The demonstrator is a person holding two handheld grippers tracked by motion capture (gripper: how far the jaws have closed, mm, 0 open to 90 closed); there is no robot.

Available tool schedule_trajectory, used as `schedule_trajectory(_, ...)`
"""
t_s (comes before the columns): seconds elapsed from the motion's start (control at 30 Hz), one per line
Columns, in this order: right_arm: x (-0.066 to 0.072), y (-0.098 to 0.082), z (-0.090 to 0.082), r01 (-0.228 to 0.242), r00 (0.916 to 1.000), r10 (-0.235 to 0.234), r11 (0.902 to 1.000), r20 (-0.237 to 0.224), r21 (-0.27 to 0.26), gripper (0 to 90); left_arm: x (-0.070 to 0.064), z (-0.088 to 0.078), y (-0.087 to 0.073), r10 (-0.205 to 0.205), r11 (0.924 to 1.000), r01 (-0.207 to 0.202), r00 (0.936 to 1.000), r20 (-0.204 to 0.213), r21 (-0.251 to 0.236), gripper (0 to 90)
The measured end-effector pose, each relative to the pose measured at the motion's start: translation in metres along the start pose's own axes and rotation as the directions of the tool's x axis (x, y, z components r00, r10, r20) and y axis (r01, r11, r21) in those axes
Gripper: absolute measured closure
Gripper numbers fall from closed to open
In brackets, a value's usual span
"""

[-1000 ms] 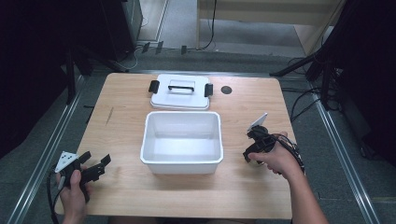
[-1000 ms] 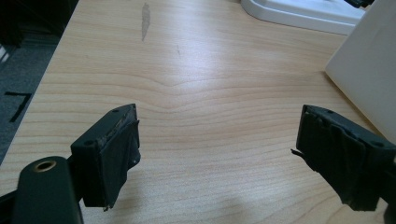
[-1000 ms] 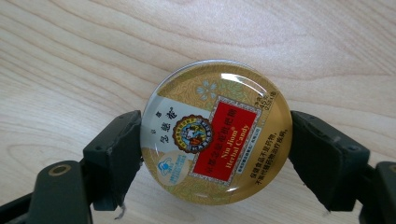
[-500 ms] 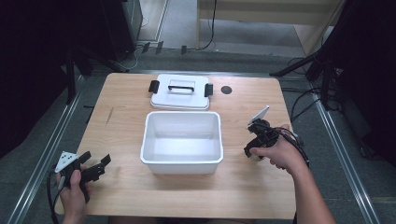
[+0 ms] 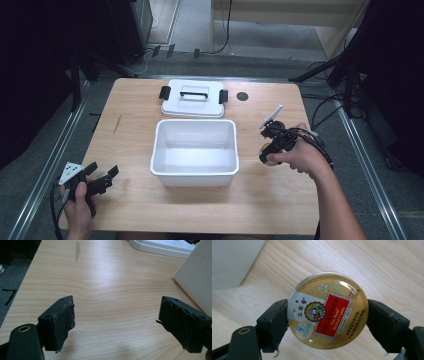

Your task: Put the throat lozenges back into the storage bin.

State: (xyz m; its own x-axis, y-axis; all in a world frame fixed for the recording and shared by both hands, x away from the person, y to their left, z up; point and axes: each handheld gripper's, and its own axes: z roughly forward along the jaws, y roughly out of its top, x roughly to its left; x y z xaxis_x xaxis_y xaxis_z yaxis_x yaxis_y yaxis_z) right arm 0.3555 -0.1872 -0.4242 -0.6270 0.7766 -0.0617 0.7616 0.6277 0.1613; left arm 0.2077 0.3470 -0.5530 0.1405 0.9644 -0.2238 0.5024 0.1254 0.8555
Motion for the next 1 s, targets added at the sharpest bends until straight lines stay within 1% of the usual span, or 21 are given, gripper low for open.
schedule_trajectory(0.1, 0.003, 0.002, -0.007, 0.060, 0.9982, -0.060, 0.9978, 0.006, -0.026, 21.6, 0.000, 0.000, 0.000, 0.000, 1.0000, 0.000, 1.0000, 0.000, 0.000, 14.0)
schedule_trajectory(0.17, 0.005, 0.005, -0.011, 0.074, 0.9972, -0.074, 0.9966, 0.011, -0.035, 21.5, 0.000, 0.000, 0.000, 0.000, 1.0000, 0.000, 1.0000, 0.000, 0.000, 14.0)
schedule_trajectory(0.3, 0.007, 0.010, -0.023, 0.096, 0.9953, -0.095, 0.9941, 0.020, -0.050, 21.6, 0.000, 0.000, 0.000, 0.000, 1.0000, 0.000, 1.0000, 0.000, 0.000, 14.0)
schedule_trajectory(0.43, 0.011, 0.016, -0.032, 0.116, 0.9930, -0.115, 0.9921, 0.025, -0.047, 21.6, 0.000, 0.000, 0.000, 0.000, 1.0000, 0.000, 1.0000, 0.000, 0.001, 14.0)
schedule_trajectory(0.53, 0.016, 0.020, -0.038, 0.137, 0.9905, -0.136, 0.9895, 0.023, -0.047, 21.6, 0.000, 0.000, 0.000, 0.000, 1.0000, 0.000, 1.0000, 0.001, 0.001, 14.0)
schedule_trajectory(0.57, 0.019, 0.022, -0.039, 0.135, 0.9906, -0.134, 0.9899, 0.024, -0.043, 21.6, 0.000, 0.000, 0.000, 0.000, 1.0000, 0.000, 1.0000, 0.001, 0.000, 14.0)
schedule_trajectory(0.67, 0.024, 0.027, -0.044, 0.159, 0.9871, -0.158, 0.9860, 0.023, -0.049, 21.6, 0.000, 0.000, 0.000, 0.000, 1.0000, 0.000, 1.0000, 0.001, 0.000, 14.0)
schedule_trajectory(0.8, 0.033, 0.034, -0.051, 0.179, 0.9838, -0.177, 0.9824, 0.026, -0.054, 21.6, 0.000, 0.000, 0.000, -0.001, 1.0000, 0.001, 1.0000, -0.001, -0.006, 14.0)
schedule_trajectory(0.83, 0.034, 0.036, -0.052, 0.189, 0.9818, -0.188, 0.9801, 0.028, -0.060, 21.6, 0.000, 0.000, 0.000, -0.001, 1.0000, 0.001, 1.0000, -0.002, -0.007, 14.0)
schedule_trajectory(0.93, 0.040, 0.042, -0.057, 0.199, 0.9798, -0.197, 0.9783, 0.032, -0.057, 21.6, 0.000, 0.000, 0.000, -0.001, 0.9999, 0.001, 1.0000, -0.003, -0.011, 14.0)
schedule_trajectory(1.0, 0.044, 0.045, -0.060, 0.212, 0.9770, -0.210, 0.9752, 0.035, -0.063, 21.6, 0.000, 0.000, 0.000, 0.002, 0.9999, -0.002, 1.0000, -0.003, -0.010, 14.0)
